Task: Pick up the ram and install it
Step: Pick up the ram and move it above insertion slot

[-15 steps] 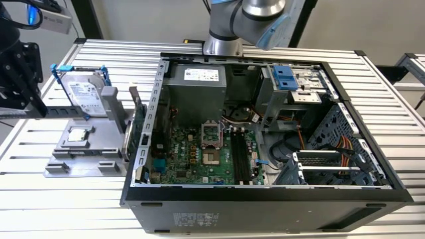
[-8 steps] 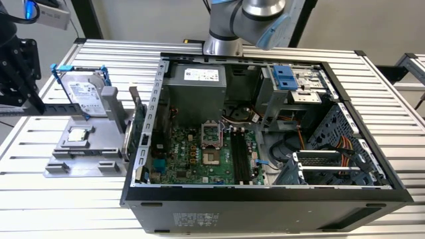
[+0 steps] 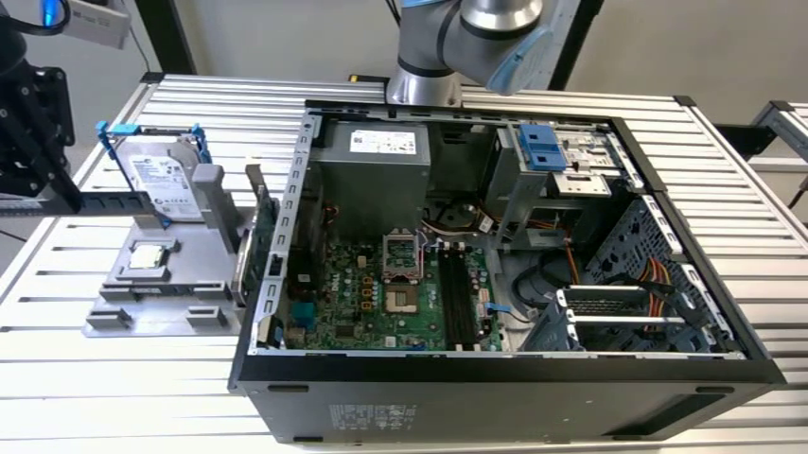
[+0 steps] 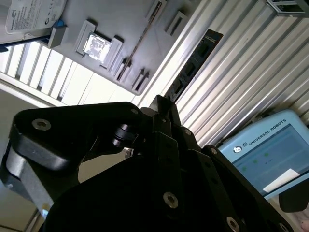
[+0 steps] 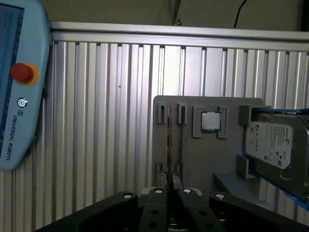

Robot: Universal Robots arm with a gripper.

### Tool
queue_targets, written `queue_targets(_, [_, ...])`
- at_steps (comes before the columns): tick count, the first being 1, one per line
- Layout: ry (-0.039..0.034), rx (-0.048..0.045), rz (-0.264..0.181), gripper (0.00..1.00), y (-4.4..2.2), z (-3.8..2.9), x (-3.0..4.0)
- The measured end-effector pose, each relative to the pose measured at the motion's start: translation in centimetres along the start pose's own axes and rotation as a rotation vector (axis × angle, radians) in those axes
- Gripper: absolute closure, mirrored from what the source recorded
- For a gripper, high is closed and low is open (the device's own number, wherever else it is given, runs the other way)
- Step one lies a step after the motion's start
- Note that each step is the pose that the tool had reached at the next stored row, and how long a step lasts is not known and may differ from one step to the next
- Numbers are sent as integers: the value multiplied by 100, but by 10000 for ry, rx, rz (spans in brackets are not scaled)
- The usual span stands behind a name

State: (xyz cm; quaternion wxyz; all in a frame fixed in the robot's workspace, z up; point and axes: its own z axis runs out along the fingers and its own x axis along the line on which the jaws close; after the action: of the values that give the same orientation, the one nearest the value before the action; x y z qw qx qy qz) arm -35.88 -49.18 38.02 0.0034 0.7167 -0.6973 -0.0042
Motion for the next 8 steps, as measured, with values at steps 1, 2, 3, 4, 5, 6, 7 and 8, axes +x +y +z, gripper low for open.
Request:
queue_targets(1, [0,-1,0,100,0,-6,0])
queue_targets(2, [1,0,0,100,0,-10,0])
queue_targets(3, [0,-1,0,100,0,-15,0])
queue_targets(4, [1,-1,0,100,0,-20,0])
queue_targets(5, [1,-1,0,100,0,-26,0])
queue_targets(6, [1,-1,0,100,0,-32,0])
queue_targets(7, [0,-1,0,100,0,-39,0])
queue_targets(8, [0,0,1,100,1,-45,0])
